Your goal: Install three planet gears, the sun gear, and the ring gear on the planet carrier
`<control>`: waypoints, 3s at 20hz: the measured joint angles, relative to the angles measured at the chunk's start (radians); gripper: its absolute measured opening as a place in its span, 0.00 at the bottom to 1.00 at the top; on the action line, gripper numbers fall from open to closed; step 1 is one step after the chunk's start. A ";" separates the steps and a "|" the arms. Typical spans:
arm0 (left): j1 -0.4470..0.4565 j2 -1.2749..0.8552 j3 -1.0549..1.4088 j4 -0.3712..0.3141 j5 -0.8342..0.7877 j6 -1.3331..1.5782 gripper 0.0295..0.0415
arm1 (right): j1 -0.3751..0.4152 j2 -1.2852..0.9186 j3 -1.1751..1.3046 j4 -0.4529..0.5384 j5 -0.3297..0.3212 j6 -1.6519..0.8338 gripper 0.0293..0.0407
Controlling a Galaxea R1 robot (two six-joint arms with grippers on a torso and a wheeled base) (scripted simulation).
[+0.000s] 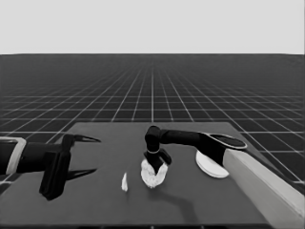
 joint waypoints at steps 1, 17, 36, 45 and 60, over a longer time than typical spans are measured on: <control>0.000 0.000 0.000 0.000 0.000 0.000 0.75 | 0.000 0.000 0.000 0.000 0.000 0.010 0.14; 0.000 0.000 0.000 0.000 0.000 0.000 0.75 | 0.128 -0.015 0.070 0.106 -0.039 -0.892 0.81; 0.000 0.000 0.000 0.000 0.000 0.000 0.75 | 0.197 -0.856 0.312 0.204 0.073 -1.703 0.82; 0.000 0.000 0.000 0.000 0.000 0.000 0.75 | 0.042 -0.656 -0.100 0.134 0.143 -1.771 0.81; 0.000 0.000 0.000 0.000 0.000 0.000 0.75 | 0.008 -0.633 -0.146 0.121 0.176 -1.789 0.49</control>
